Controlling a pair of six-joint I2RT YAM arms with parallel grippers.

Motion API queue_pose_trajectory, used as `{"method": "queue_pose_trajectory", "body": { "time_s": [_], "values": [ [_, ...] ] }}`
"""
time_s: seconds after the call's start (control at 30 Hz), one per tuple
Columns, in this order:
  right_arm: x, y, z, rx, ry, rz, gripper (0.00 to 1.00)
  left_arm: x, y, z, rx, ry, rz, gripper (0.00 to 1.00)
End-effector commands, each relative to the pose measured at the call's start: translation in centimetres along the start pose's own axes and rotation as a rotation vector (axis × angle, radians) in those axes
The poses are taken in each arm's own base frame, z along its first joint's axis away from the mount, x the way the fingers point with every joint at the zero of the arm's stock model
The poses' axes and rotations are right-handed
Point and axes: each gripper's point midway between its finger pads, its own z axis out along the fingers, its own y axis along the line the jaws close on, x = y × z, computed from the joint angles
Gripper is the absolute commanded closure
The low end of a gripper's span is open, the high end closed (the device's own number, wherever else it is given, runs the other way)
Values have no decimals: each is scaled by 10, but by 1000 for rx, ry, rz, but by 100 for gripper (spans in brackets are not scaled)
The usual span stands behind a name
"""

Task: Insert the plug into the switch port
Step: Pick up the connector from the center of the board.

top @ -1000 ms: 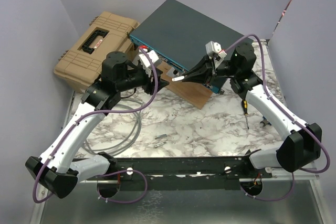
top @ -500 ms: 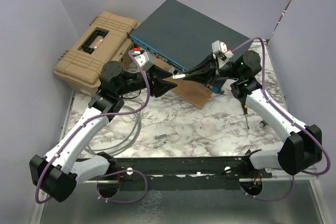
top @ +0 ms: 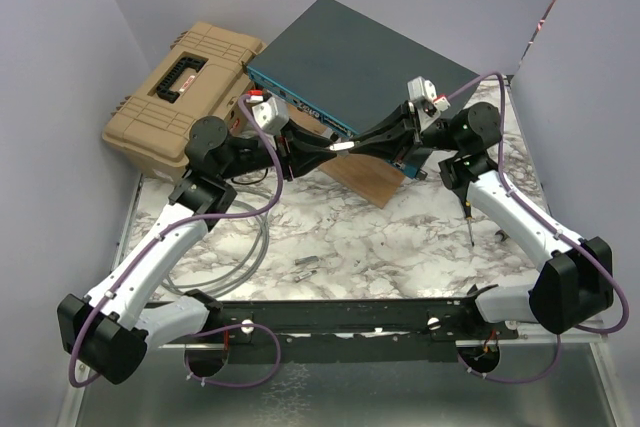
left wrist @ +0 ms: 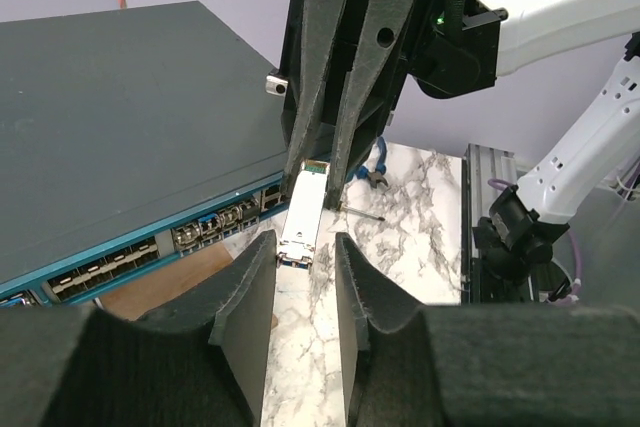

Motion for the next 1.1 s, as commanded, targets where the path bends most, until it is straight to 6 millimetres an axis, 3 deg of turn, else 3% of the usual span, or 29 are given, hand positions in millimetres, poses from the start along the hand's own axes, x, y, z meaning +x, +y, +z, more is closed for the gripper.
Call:
{"method": "queue_pose_trajectory", "body": {
  "time_s": [0.0,0.83,1.07],
  "values": [
    [-5,1,-2,-1,-14,-25,100,4,-6,2,52,3,-1,70],
    [-1,0,-2,-1,-9,-20,100,10,3,4,6,7,-27,77],
    [0,-1,-2,-2,-6,-18,100,11,8,5,-14,7,-38,90]
  ]
}}
